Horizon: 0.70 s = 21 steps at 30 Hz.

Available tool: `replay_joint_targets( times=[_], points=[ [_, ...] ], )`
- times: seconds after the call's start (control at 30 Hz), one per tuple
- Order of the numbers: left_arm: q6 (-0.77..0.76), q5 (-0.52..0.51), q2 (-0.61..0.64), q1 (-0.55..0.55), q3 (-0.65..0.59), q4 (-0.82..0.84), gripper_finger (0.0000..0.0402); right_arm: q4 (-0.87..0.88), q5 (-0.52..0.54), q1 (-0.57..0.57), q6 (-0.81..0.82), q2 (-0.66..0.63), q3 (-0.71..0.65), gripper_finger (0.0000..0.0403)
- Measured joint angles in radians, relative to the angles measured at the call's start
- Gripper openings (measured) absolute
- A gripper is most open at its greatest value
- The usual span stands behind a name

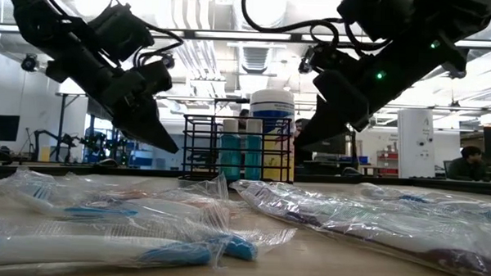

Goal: Pick & Place toothbrushing station
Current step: Adjust the black wire organizer

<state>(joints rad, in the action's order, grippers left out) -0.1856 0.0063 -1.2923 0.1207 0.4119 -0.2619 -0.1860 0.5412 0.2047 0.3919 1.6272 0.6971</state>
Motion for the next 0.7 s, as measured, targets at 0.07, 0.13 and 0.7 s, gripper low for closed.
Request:
replay_joint_targets(
  times=[0.07, 0.13, 0.7],
  points=[
    [0.001, 0.000, -0.007, 0.000, 0.010, 0.000, 0.0001, -0.001, 0.000, 0.000, 0.000, 0.000, 0.000, 0.0008],
    [0.006, 0.000, -0.017, 0.001, 0.026, -0.010, 0.0001, -0.016, 0.000, 0.000, -0.003, 0.010, 0.000, 0.0008],
    [0.032, 0.002, -0.071, 0.015, 0.075, 0.006, 0.0000, -0.066, -0.005, 0.002, -0.003, 0.070, 0.000, 0.0008]
  ],
)
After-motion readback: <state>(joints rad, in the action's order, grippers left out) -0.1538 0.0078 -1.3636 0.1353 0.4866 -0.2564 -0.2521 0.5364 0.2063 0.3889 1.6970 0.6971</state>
